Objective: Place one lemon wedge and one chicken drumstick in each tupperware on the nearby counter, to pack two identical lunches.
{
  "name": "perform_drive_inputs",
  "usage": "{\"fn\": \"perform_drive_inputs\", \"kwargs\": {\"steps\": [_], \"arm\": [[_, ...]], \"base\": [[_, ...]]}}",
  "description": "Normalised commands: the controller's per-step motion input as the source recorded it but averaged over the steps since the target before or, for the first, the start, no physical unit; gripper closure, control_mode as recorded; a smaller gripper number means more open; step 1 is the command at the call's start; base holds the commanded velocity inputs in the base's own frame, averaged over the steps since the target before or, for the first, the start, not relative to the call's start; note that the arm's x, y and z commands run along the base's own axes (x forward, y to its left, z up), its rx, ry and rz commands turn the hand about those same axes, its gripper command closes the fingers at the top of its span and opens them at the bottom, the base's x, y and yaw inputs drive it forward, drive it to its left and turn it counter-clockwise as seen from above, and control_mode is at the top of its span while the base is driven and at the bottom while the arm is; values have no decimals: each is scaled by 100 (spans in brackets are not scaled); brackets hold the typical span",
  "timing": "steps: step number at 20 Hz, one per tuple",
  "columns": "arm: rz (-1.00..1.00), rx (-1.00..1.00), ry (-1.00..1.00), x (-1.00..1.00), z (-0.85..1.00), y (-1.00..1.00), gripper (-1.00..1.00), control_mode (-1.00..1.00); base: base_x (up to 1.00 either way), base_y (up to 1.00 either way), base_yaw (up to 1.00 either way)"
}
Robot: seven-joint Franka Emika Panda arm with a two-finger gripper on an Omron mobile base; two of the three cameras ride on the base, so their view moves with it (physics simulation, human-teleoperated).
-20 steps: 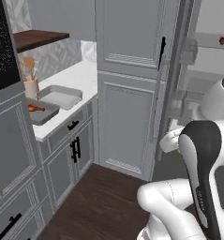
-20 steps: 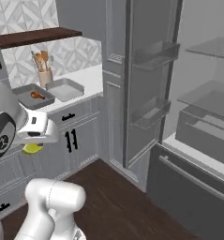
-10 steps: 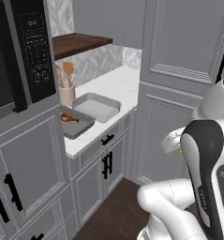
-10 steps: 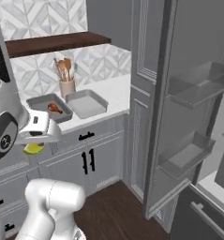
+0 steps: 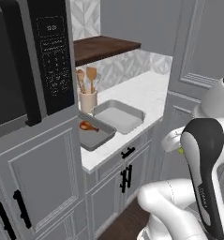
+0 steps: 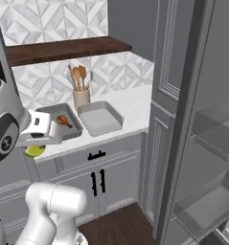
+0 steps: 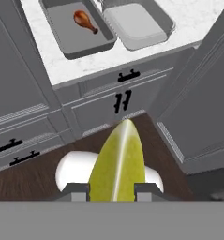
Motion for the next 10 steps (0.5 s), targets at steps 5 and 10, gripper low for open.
{"fn": "perform_drive_inputs", "kwargs": {"steps": [5, 10], "arm": [[0, 0, 0, 0, 0, 0, 100, 100], [0, 0, 0, 0, 0, 0, 100, 100]], "base": [[75, 0, 32], [72, 0, 30]]}}
